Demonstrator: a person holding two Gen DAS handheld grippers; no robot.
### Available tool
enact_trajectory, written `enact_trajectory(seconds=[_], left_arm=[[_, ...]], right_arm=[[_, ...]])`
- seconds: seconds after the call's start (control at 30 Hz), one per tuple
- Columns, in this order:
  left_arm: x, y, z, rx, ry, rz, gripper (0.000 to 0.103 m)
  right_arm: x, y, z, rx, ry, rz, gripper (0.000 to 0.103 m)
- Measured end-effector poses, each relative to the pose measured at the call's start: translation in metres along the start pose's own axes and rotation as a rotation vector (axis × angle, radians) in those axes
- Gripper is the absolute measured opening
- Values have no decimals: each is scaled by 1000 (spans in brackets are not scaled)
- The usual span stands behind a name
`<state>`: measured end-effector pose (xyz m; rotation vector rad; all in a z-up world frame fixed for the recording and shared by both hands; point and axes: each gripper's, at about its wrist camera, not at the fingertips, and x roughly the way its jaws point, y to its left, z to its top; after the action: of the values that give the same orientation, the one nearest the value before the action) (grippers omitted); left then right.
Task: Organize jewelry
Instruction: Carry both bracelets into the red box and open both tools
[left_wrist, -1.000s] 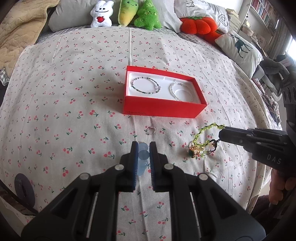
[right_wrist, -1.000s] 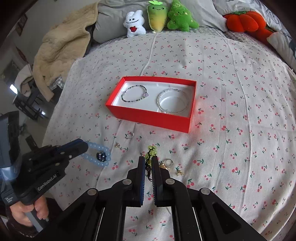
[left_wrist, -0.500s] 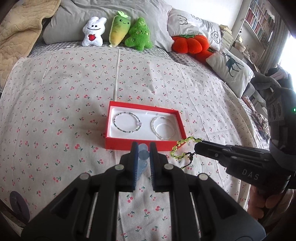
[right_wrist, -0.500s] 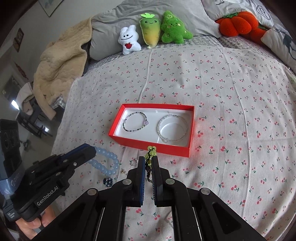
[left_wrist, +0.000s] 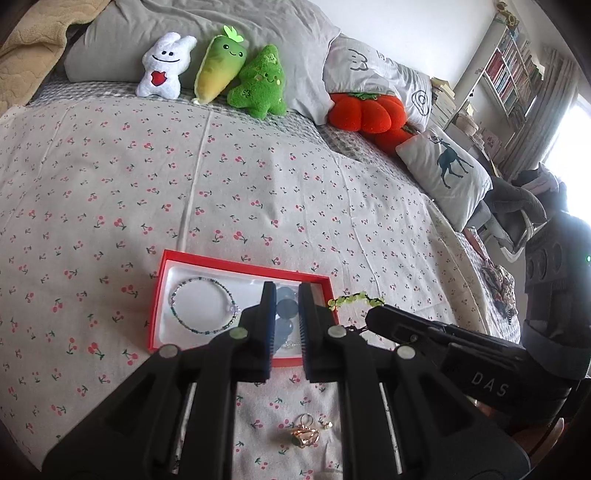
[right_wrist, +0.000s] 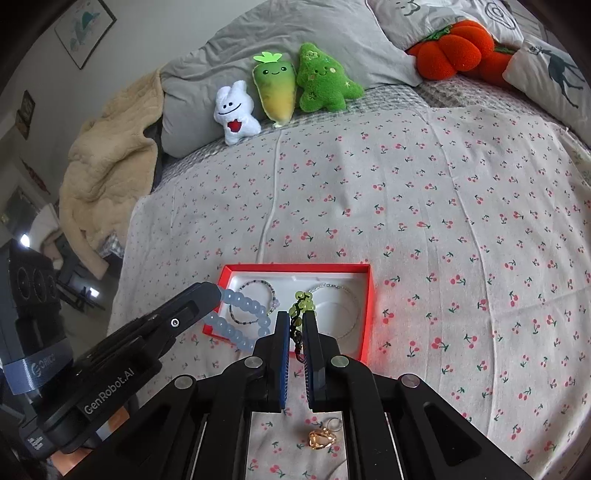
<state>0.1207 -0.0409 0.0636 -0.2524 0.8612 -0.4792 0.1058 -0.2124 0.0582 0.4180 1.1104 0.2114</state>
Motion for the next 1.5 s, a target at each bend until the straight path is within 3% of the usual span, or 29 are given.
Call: enact_trajectory(seconds=[0.5, 0.57, 0.73, 0.83, 0.9, 1.13, 1.37, 1.43, 1.5], left_arm=[[25, 37, -8, 27, 42, 231, 14], [21, 38, -9, 39, 42, 238, 17], [6, 38, -12, 77, 36, 267, 42], [-3, 42, -15, 80, 35, 282, 50], [-6, 45, -17, 82, 43, 292, 54], [-5, 53, -26, 90, 95, 326, 56], [-4, 53, -31, 108, 129, 337, 57], [-6, 53, -32, 112, 134, 335, 67], [-8, 53, -34, 111, 136, 331, 69]], right_arm=[[20, -7, 4, 28, 12, -42, 7], [23, -3, 4, 20, 15, -43, 7], [31, 12, 4, -1, 26, -15, 7], [39, 22, 4, -7, 41, 46, 7], [47, 26, 3, -15, 57, 42, 7], [69, 9, -4, -25, 110, -79, 7], [69, -10, -3, -5, 116, -109, 9], [66, -11, -3, -6, 123, -106, 12], [62, -12, -4, -10, 131, -101, 13]])
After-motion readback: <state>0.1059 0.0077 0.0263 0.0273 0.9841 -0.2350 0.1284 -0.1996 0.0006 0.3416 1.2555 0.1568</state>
